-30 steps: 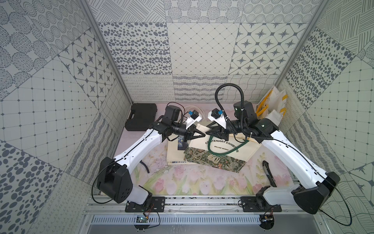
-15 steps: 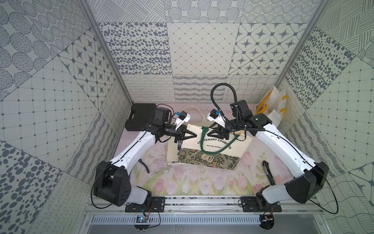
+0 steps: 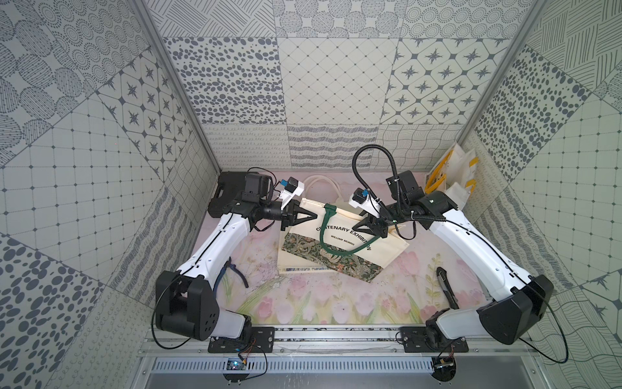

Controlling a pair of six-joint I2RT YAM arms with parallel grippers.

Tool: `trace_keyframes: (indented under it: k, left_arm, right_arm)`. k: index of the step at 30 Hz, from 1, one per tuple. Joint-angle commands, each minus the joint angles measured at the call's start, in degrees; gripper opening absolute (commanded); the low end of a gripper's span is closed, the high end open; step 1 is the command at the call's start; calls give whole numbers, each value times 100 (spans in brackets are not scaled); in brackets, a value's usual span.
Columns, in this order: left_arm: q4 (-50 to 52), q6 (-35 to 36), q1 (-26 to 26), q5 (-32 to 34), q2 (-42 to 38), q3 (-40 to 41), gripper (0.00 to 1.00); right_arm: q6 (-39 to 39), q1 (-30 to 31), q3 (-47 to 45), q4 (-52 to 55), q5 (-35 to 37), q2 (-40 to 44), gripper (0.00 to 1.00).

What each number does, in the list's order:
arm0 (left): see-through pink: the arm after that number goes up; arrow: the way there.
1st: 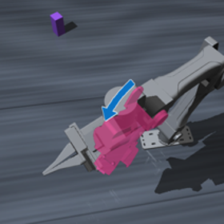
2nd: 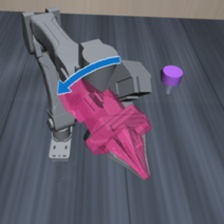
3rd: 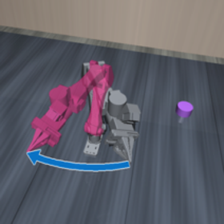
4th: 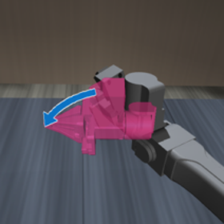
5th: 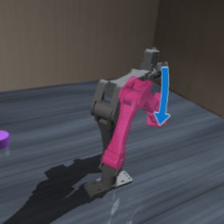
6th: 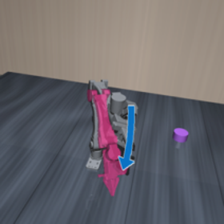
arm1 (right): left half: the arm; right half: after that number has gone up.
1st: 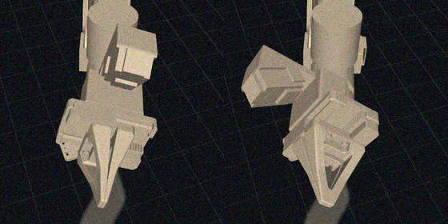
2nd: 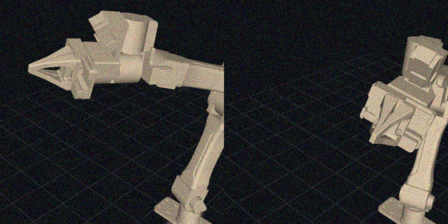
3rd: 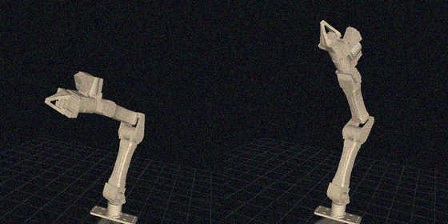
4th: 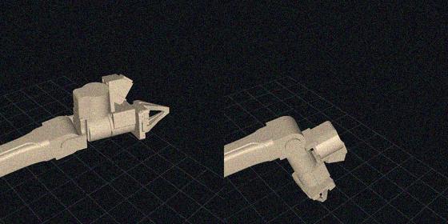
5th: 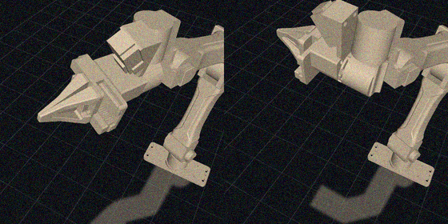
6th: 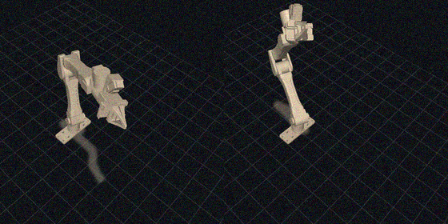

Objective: Put away the canvas bag
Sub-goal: Press the canvas bag.

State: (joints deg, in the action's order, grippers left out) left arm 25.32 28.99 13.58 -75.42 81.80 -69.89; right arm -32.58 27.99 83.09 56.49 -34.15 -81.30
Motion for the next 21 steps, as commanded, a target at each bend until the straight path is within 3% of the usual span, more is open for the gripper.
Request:
trace_keyframes:
  k: [1, 8, 16, 21]
  left_arm:
    - [1194, 1233, 15, 878, -11, -334, 0]
    - [1261, 1235, 11, 1955, -136, -364, 0]
    - [727, 660, 11, 4042, -455, -108, 0]
    - [458, 484, 8, 4647, -624, 56, 0]
  right_arm:
    - [64, -48, -132, 496, 95, -10, 33]
    - [207, -48, -600, 593, -66, 324, 33]
    - [442, -22, -1132, 692, -92, 743, 33]
    - [593, 119, -1506, 559, -42, 1046, 32]
